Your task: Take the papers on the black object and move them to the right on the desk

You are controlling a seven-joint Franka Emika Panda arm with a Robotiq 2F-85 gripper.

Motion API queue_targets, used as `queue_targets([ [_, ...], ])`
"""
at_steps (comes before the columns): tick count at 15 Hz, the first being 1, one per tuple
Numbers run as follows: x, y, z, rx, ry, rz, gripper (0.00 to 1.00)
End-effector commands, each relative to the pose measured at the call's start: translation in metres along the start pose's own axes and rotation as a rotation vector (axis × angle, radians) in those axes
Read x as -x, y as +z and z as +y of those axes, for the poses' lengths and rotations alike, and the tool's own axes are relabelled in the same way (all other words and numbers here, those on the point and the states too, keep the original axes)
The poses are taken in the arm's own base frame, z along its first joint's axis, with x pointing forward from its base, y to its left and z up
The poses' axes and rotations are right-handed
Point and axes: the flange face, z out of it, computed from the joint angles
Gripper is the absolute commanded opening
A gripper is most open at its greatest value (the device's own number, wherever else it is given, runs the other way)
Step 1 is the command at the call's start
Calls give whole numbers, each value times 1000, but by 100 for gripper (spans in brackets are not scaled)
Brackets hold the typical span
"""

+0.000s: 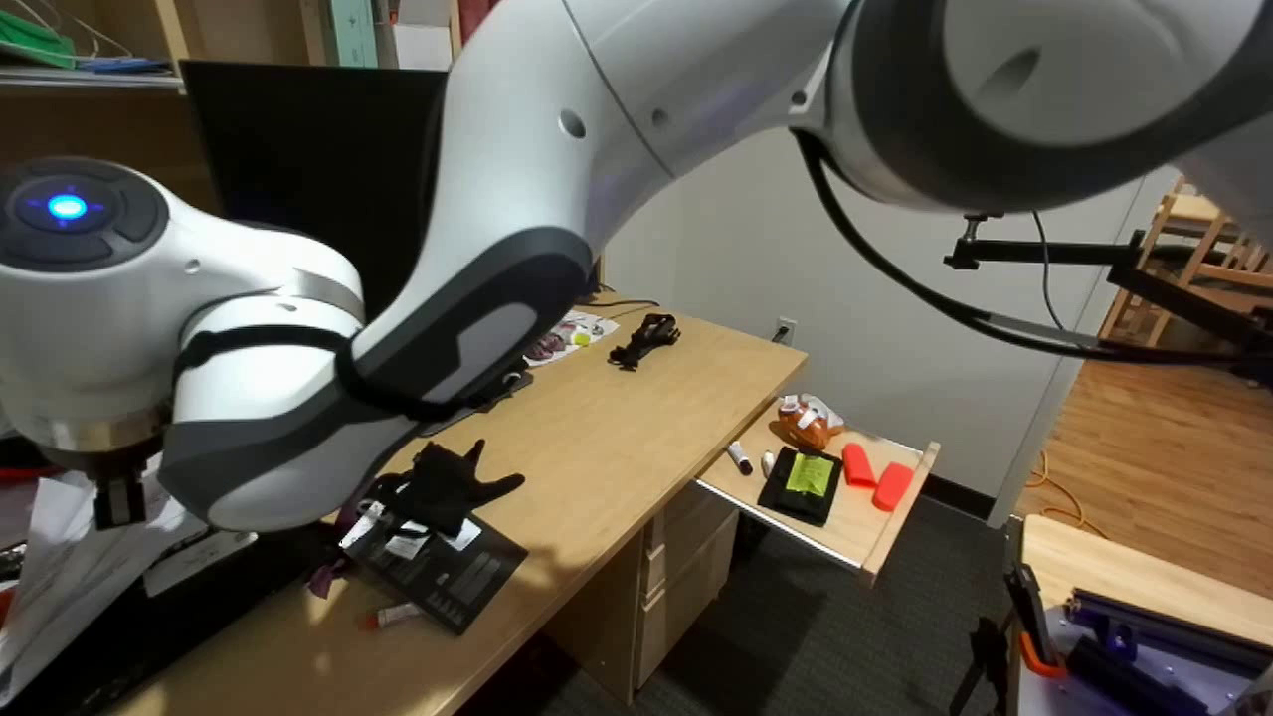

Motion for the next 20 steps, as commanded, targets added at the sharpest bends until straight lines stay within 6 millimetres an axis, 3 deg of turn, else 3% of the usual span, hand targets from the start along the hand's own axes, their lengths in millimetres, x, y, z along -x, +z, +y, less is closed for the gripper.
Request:
queue_targets([
  [1,19,-43,-7,-132,-33,-38,0],
  [4,35,-71,2,-139,18,-35,0],
  [7,41,-86,7,-182,29,-53,0],
  [15,61,-91,39,-188,110,-100,0],
  [17,61,-81,31,-220,101,-93,27],
  [20,58,-62,6,-297,65,-95,44],
])
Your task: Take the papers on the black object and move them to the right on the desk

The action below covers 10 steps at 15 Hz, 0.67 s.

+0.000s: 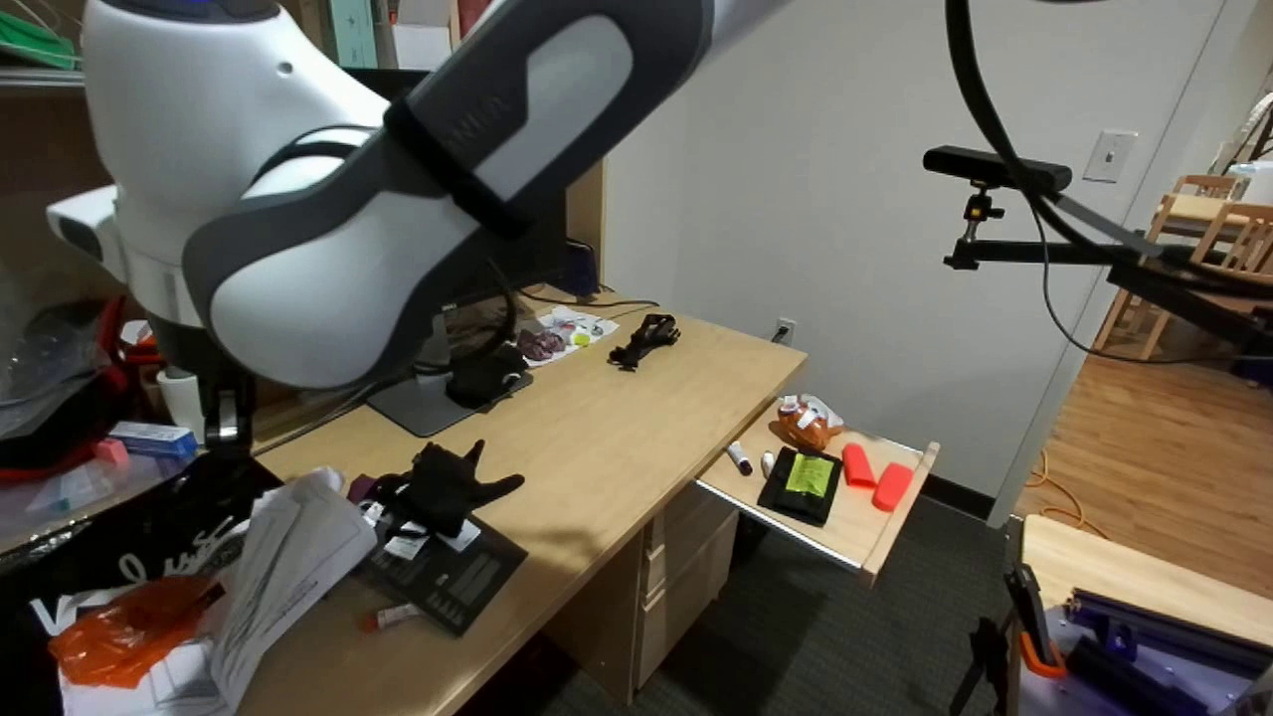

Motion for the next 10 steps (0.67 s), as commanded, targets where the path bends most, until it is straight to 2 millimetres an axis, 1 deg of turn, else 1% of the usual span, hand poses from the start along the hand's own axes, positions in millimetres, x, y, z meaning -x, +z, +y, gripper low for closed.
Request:
queue_targets([
  [1,-4,26,-28,-93,-69,-31,51],
  [4,-7,48,-50,-140,-115,-51,70],
  [5,-9,53,-55,-153,-96,-50,77],
  [7,-12,60,-60,-182,-52,-73,89],
  [8,-11,63,-61,-183,-84,-86,96],
  [10,-13,68,-64,-143,-200,-114,100],
])
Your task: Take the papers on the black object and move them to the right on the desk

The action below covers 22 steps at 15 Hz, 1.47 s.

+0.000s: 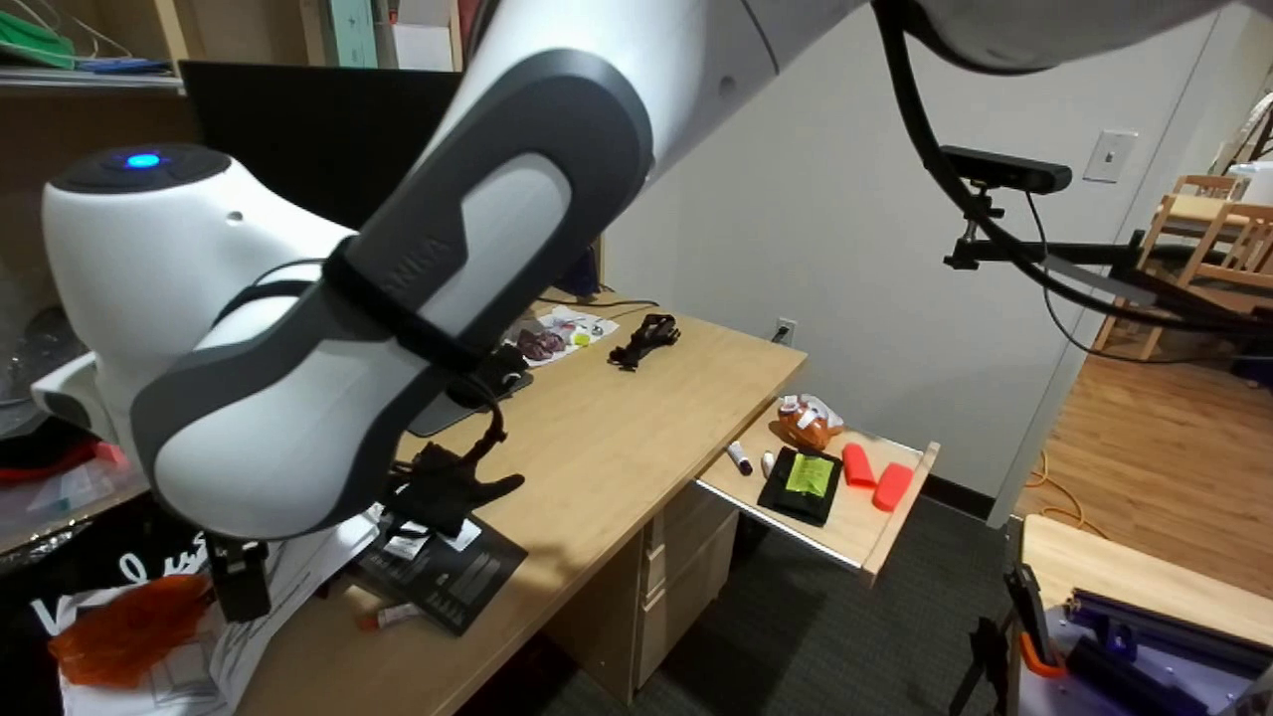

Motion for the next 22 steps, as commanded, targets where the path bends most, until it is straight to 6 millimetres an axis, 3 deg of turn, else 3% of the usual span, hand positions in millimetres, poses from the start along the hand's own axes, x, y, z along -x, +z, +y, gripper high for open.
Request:
queue_targets([
  [1,-7,8,0,37,-169,-69,100],
  [8,-17,39,-39,59,-504,-165,100],
  [15,-7,62,-34,204,-767,-324,100],
  [22,14,90,-30,226,-777,-369,100],
])
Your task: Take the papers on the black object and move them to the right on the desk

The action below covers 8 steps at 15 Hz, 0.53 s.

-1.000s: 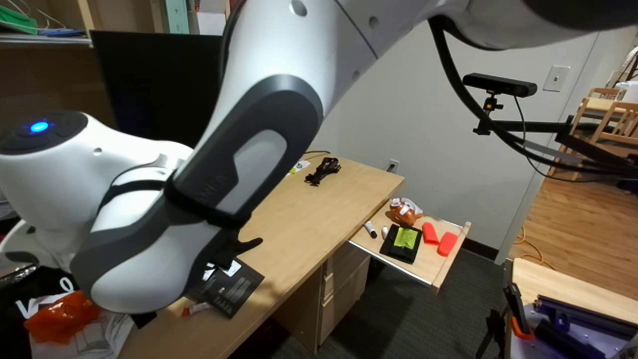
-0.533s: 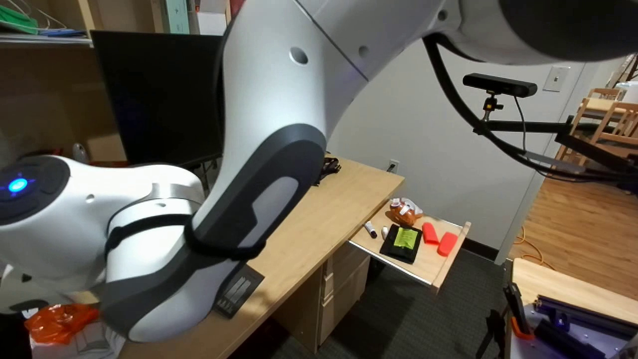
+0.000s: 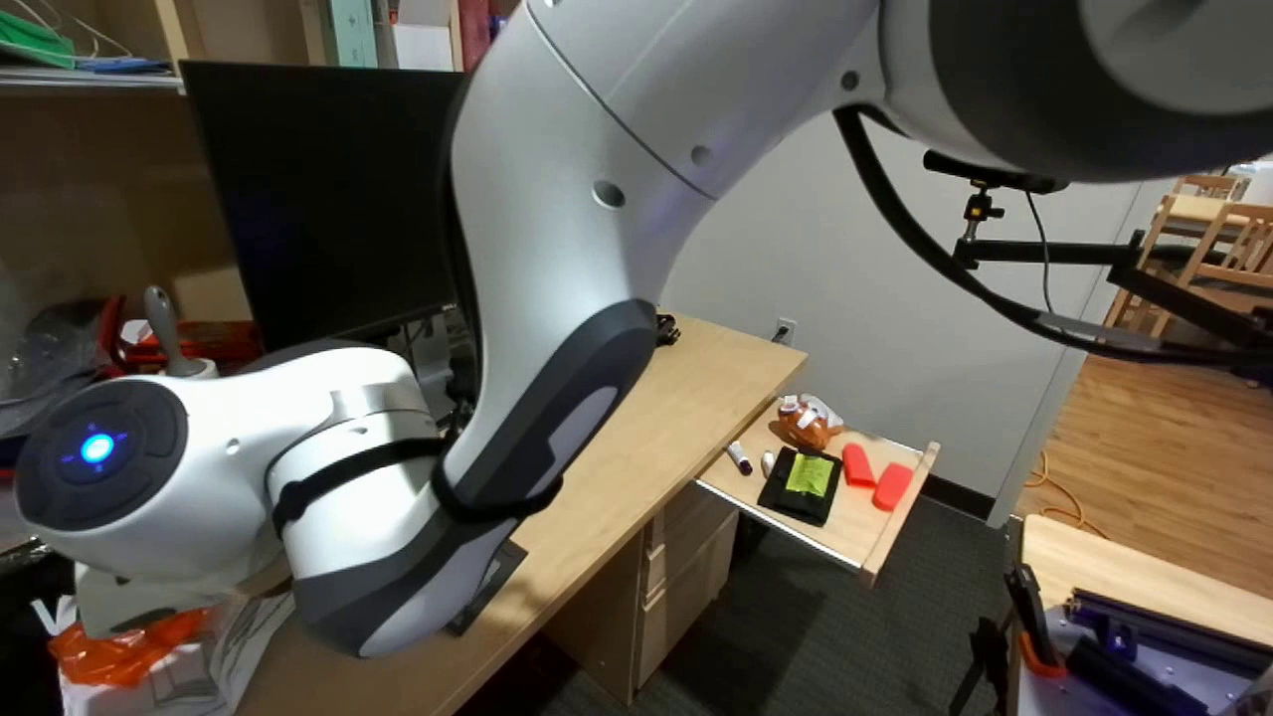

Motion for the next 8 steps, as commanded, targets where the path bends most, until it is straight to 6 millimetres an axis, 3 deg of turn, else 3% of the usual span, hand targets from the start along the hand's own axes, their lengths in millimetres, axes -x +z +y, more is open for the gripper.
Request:
queue_targets([
  [1,0,18,-5,3,28,-25,100],
  [6,8,53,-5,40,152,-23,100],
  [7,9,60,-2,61,184,-17,86],
  [8,9,64,2,84,220,-12,97],
])
